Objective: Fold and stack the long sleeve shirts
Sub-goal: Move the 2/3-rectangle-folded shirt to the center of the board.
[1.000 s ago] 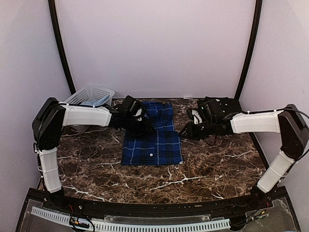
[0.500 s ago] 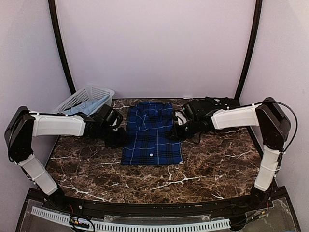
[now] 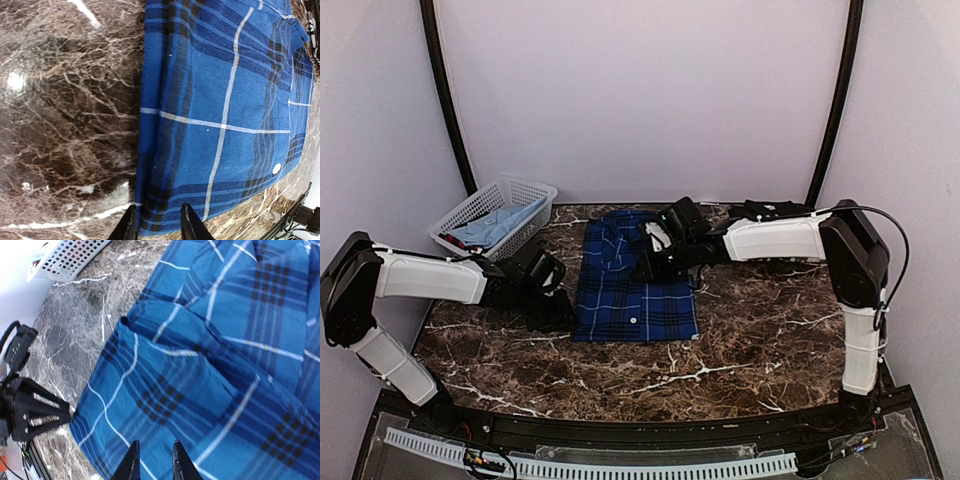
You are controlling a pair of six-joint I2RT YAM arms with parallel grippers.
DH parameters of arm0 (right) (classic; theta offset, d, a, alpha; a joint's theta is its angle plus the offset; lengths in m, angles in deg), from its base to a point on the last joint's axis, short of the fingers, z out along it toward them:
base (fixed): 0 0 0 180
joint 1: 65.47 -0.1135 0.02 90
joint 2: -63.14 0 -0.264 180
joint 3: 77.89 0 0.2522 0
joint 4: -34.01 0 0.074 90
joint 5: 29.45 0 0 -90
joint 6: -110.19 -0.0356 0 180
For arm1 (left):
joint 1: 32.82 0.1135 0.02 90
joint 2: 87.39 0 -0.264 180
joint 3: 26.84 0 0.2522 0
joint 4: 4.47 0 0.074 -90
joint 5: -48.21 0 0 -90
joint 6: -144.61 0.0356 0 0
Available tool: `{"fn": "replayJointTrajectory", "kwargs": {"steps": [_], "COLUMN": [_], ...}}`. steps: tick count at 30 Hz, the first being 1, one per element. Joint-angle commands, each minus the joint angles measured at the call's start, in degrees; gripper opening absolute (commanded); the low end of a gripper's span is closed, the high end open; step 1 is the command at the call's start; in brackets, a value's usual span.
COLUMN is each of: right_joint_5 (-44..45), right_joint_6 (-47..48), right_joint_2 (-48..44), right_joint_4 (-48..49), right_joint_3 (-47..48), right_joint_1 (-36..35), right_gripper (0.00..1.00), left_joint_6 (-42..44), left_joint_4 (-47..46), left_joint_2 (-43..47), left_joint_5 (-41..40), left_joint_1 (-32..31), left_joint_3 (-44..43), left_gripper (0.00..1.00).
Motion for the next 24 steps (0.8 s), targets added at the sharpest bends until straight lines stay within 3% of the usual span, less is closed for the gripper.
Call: {"fn": "replayJointTrajectory", "kwargs": {"steps": [1,7,19,24], "right_joint_5": [0.9,0.9,1.5,1.8], "right_joint_6": [1.6,2.3,3.5,3.7], "right_joint_2": [2.9,2.8,3.8,1.8], "right_joint_4": [-1.0,-0.8,-2.3,-2.7], "right_joint_3": [4.7,4.3,4.9,1.9], "right_joint_1": [-1.7,-2.1,-2.6,-3.3], "right_gripper": [0.20,0.21,0.21,0.21], "left_joint_6": [-0.4,-1.2,-5.3,-7.2], "left_joint_4": [-2.0,0.0,1.8,3.5], "left_joint_2": [-0.9,-1.9,-2.6,-0.1], "left_joint_5": [0.3,-1.0,-1.1,-1.5], "left_joint_1": [-0.9,-2.0,-4.0,-4.0], "left_joint_3": [0.9,0.9,3.2,5.7], "left_gripper": [0.29,0.23,0.00,0.00]}}
